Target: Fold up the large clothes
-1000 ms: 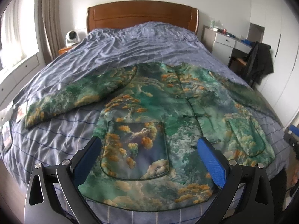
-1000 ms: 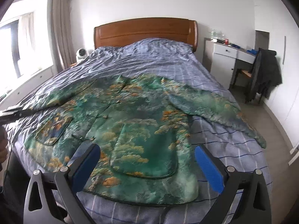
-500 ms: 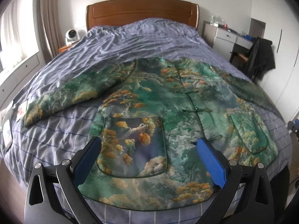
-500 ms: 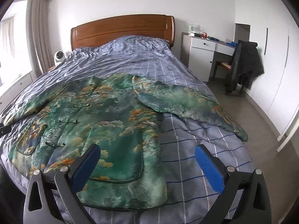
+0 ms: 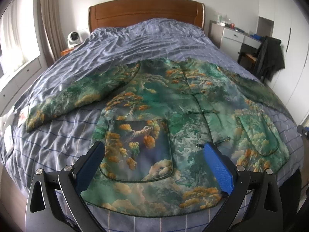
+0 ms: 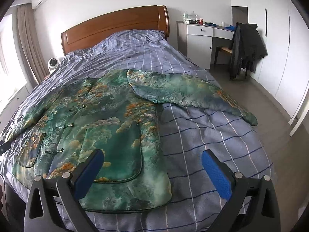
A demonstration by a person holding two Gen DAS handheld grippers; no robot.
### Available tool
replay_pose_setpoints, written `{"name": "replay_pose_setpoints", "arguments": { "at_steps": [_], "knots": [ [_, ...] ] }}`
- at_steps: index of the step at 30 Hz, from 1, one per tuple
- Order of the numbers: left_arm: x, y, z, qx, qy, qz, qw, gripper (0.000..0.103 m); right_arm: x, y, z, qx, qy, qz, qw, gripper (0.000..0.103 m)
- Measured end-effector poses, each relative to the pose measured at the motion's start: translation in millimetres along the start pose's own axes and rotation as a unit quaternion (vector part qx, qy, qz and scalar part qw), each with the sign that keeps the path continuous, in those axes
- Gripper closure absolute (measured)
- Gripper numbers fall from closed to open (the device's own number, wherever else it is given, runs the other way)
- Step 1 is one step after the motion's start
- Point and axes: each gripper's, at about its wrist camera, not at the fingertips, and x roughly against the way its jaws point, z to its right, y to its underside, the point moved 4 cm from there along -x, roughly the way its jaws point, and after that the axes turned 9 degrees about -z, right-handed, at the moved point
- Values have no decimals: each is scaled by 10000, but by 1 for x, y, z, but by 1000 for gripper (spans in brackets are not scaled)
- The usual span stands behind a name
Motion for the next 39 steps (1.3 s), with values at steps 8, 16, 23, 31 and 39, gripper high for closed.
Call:
{"name": "replay_pose_setpoints", "arguments": {
  "at_steps": [8,16,23,31,39],
  "knots": [
    [0,2,1,-30,-18,-19,10000,1,-5,1,7,-176,-57,-79,9998,0],
    [1,1,6,-114,-84,-15,9999,1,-18,-10,38,-456,-118,-17,9989,0],
    [-1,3,6,-95,-98,-57,9999,1,-27,-57,131,-1115,261,166,9933,0],
    [-5,4,18,-209,-140,-163,9996,1,-69,-75,262,-3261,-555,-185,9435,0],
    [-7,7,27,-369,-209,-273,9987,1,-157,-38,281,-5119,-1747,-348,8404,3]
  ]
}}
